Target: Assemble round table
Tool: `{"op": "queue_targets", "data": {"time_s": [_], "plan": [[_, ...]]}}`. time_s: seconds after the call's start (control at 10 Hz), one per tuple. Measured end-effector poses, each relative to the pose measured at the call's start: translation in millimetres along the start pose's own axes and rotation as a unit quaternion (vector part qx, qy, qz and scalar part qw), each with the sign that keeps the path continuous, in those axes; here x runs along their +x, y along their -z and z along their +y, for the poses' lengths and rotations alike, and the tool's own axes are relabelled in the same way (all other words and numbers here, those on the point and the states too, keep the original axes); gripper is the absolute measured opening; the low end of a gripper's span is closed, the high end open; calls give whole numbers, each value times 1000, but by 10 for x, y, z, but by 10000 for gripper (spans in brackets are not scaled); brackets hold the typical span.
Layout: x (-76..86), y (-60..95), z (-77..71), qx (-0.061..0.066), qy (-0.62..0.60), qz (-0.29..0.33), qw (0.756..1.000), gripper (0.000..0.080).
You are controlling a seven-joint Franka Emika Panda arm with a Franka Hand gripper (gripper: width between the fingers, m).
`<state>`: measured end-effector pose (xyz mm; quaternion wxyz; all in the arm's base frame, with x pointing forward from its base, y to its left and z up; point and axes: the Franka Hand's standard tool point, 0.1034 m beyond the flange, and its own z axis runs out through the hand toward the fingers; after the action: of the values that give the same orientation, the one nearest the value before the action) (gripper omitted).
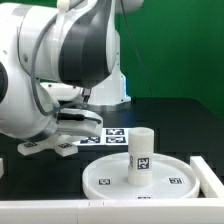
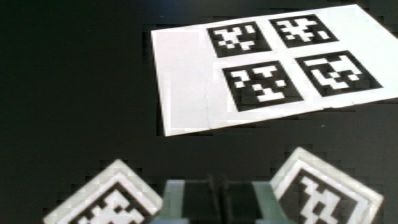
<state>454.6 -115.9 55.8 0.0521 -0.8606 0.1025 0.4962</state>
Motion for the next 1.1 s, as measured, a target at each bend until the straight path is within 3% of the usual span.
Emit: {"op": "queue_targets", "data": {"time_s": [0.2, 0.5, 0.7, 1.0, 1.1], "plan": [[29, 20, -40, -5, 5, 12, 1000, 3], [-102, 186, -110, -7, 32, 54, 998, 3], [-24, 407, -119, -15, 48, 135, 990, 3], [4, 444, -148, -18, 54, 220, 974, 3], [48, 533, -144, -21, 54, 270, 961, 3]]}}
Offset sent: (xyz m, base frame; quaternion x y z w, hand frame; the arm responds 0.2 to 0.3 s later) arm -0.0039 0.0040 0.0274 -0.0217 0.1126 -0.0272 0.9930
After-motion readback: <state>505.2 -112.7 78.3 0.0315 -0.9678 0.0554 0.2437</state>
